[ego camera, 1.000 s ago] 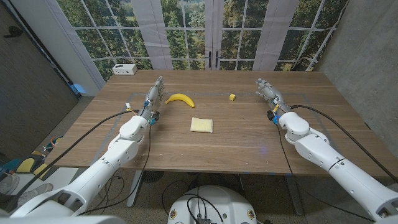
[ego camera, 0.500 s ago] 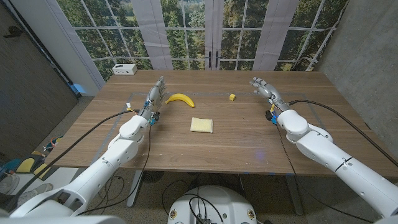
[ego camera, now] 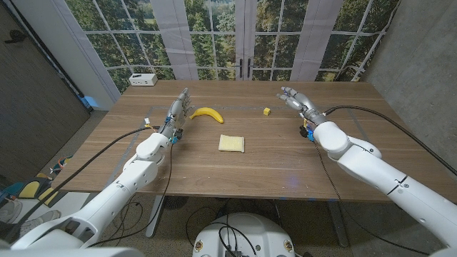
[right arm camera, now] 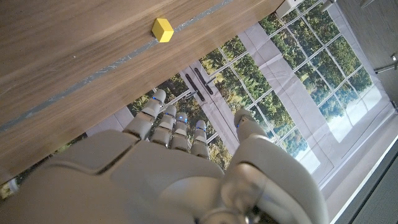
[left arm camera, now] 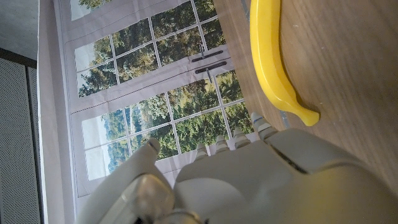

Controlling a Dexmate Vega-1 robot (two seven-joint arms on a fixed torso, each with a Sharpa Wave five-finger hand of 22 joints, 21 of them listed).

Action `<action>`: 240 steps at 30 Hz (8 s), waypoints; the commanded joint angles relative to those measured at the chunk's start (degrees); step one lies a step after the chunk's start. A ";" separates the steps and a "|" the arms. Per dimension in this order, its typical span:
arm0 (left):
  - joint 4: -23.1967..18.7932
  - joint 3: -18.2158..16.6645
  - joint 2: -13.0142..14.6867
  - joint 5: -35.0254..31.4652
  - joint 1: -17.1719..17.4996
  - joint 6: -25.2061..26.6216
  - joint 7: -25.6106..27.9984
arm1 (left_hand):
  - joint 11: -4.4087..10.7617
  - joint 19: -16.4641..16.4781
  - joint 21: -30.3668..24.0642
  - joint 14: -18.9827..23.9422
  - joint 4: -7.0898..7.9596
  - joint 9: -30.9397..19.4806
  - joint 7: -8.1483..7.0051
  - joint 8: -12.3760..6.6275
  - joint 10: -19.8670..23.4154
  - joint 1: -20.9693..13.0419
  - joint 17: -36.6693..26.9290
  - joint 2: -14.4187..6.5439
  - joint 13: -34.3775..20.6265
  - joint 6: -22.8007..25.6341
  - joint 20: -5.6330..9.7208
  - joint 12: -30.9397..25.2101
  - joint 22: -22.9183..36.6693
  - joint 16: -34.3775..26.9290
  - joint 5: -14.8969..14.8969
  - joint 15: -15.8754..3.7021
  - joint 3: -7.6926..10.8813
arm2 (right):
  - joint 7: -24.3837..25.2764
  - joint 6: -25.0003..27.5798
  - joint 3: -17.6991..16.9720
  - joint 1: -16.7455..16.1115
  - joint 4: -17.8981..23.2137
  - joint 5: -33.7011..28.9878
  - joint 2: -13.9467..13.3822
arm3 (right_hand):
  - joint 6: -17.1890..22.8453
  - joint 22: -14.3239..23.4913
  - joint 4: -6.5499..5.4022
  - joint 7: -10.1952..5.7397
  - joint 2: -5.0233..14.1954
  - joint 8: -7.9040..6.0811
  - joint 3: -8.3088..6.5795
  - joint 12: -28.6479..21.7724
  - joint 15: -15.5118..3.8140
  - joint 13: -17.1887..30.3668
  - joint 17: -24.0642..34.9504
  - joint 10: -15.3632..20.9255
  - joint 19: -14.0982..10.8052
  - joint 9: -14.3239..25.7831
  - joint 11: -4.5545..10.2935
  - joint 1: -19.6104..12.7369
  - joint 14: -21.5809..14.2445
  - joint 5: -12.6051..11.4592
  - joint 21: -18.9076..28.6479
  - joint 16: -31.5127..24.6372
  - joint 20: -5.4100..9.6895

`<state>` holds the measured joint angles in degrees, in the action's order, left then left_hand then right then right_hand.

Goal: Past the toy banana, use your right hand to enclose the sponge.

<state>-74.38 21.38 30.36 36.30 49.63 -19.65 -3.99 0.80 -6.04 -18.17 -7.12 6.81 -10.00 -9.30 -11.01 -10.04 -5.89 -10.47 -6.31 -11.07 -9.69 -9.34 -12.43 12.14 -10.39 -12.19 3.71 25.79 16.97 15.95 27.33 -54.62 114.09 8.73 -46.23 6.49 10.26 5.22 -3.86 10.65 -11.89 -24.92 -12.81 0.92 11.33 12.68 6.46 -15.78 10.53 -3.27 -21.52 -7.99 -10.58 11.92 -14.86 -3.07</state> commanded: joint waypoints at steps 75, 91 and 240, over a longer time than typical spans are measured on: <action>6.77 -0.57 -1.31 2.55 -2.07 -3.68 -6.64 | -0.19 -0.33 0.17 -0.28 0.36 -0.24 0.20 0.26 -1.55 1.38 -0.23 0.33 -0.22 0.02 -0.71 0.10 0.21 -0.45 0.27 0.59 -0.24 | -32.74 55.76 41.12 19.38 14.48 -65.73 13.98 | 6.13 0.23 2.04 -1.63 -11.53 0.06 6.44 -0.17 -2.84 0.38 -0.43 6.48 -7.63 0.32 4.30 1.09 -5.98 -0.37 1.97 -1.08 -3.29; 6.79 -0.66 -1.24 2.57 -1.97 -3.61 -6.54 | -0.13 -0.37 0.19 -0.36 0.33 -0.24 0.08 0.31 -1.73 1.45 -0.23 0.39 -0.23 -0.04 -0.55 0.17 0.22 -0.45 0.28 0.46 -0.25 | -32.45 53.92 43.20 20.60 11.22 -62.96 16.39 | 5.36 0.24 1.23 -1.51 -11.47 0.47 7.52 0.15 -2.65 0.46 -0.21 6.44 -9.64 0.38 3.37 2.30 -7.85 -0.73 2.30 -1.65 -3.62; 8.18 -2.23 -0.20 5.07 -0.56 -4.88 -10.49 | -0.07 -0.71 0.37 -0.93 0.09 -0.25 0.15 0.50 -2.50 2.05 -0.22 0.87 -0.27 -0.99 -0.57 0.38 0.29 -0.40 0.35 0.45 -0.28 | -26.90 64.03 46.41 19.63 -15.91 -64.67 35.23 | 17.67 2.14 2.93 -8.82 -7.57 -1.79 9.18 -1.35 -9.50 0.85 2.51 12.26 -33.58 0.66 7.21 -22.95 -21.71 -9.04 11.20 -3.20 7.92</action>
<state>-65.94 19.20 30.16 41.14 48.91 -24.48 -14.27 0.82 -6.35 -18.17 -7.55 7.04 -9.99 -9.31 -10.59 -10.03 -4.56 -10.52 -5.28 -11.04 -9.70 -9.61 -12.04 12.14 -10.60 -11.90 4.30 25.55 -18.77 80.03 74.52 -34.17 94.22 -58.90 -9.41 23.55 10.09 8.48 -12.60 3.11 -13.22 -15.93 -14.20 -2.89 11.98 14.97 18.24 -45.53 11.07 3.79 -43.98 -30.20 -19.29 17.30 -18.18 4.55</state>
